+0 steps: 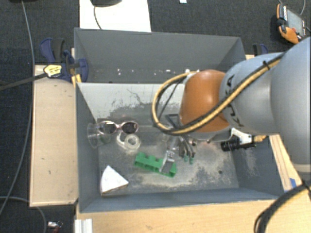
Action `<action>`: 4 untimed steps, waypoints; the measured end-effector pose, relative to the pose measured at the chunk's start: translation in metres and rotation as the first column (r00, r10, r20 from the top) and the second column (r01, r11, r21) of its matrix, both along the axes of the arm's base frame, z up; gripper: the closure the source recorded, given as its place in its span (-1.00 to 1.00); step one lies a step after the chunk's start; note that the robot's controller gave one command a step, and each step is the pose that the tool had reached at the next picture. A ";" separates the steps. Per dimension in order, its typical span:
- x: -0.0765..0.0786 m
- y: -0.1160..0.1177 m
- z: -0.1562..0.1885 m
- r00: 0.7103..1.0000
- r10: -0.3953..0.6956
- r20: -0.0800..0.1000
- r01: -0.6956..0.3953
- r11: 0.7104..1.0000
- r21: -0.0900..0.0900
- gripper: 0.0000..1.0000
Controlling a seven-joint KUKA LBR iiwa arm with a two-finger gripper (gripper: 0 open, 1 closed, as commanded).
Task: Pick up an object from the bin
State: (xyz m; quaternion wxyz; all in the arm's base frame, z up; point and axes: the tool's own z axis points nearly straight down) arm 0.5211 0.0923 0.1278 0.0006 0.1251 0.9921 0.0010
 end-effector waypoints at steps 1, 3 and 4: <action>-0.004 -0.003 0.002 1.000 0.003 -0.004 -0.003 1.000 -0.001 -1.00; -0.014 -0.004 -0.033 1.000 0.007 0.000 -0.007 1.000 0.000 -1.00; -0.016 0.047 0.019 0.962 0.273 0.010 -0.273 0.962 0.001 -1.00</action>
Offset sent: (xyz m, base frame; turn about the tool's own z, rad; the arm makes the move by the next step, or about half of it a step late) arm -0.0254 -0.0020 -0.0578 0.0248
